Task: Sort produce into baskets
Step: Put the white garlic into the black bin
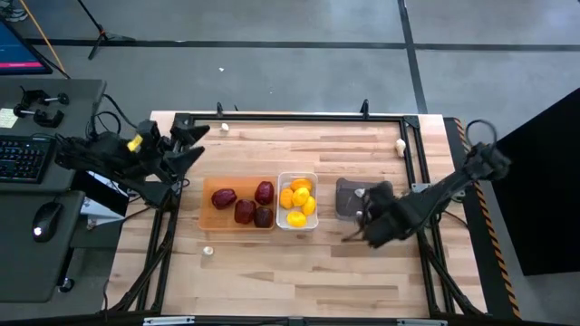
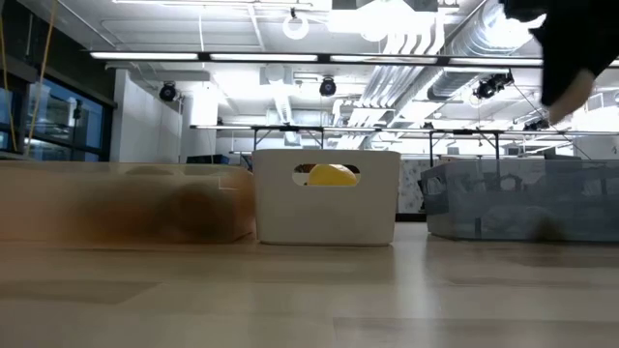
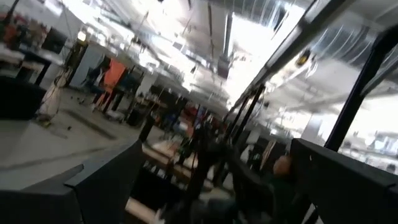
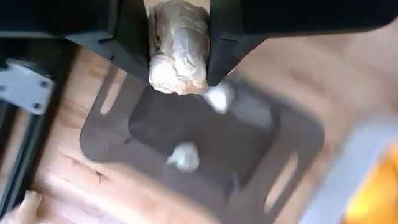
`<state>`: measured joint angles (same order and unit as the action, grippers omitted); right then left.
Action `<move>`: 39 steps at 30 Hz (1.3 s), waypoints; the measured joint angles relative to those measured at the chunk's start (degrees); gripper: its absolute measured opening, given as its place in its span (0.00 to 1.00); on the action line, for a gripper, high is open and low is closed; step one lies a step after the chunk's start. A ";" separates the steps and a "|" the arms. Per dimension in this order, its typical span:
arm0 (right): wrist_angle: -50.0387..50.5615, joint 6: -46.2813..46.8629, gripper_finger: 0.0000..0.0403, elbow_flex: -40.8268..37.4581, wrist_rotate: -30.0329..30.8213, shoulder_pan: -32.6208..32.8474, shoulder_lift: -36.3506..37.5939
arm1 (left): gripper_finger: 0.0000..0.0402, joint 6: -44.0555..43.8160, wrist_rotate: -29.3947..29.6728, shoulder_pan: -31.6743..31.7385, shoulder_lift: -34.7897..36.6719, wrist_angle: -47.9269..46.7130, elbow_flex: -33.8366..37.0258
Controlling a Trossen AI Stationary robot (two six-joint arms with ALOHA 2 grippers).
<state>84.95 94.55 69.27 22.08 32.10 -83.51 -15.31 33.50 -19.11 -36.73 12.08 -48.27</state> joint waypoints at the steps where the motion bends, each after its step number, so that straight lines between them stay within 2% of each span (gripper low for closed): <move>1: -1.34 2.38 0.25 -2.10 1.59 -0.78 2.25 | 0.99 -0.82 0.00 -0.01 0.00 -1.57 0.00; 4: -7.32 7.75 0.34 -9.00 4.94 -3.00 8.38 | 0.99 -2.52 0.00 0.00 -0.02 -5.99 0.00; 11: -20.92 16.21 0.59 -23.35 4.88 -7.65 16.10 | 0.99 -6.91 0.03 -0.02 -1.41 -10.86 -0.01; 16: -23.95 16.18 0.68 -25.37 11.07 -8.96 19.21 | 0.99 -11.77 2.75 0.30 -2.67 -10.90 0.00; 19: -25.28 17.56 0.69 -25.37 15.13 -9.25 20.88 | 0.99 -19.68 2.37 3.58 -3.00 -18.10 -2.34; 23: -27.39 22.13 0.69 -25.37 18.43 -9.38 21.49 | 0.99 -26.11 -1.07 12.31 -5.25 -40.14 -9.27; 27: -27.66 23.57 0.69 -25.37 16.62 -10.75 20.89 | 0.99 -26.10 -8.57 25.02 -10.42 -56.83 -14.08; 32: -29.87 23.24 0.69 -26.40 14.91 -13.19 20.84 | 0.99 -18.40 -18.35 43.05 -20.07 -63.85 -14.84; 34: -31.97 20.19 0.69 -26.81 14.15 -14.49 20.88 | 0.99 -15.31 -21.08 49.96 -25.17 -64.75 -14.84; 39: -36.22 7.85 0.69 -27.14 12.37 -18.05 20.86 | 0.99 -11.09 -22.70 63.32 -37.34 -63.39 -14.82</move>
<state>48.74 102.40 42.13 34.45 14.05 -62.65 -26.39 10.80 44.20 -74.07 -51.30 -63.09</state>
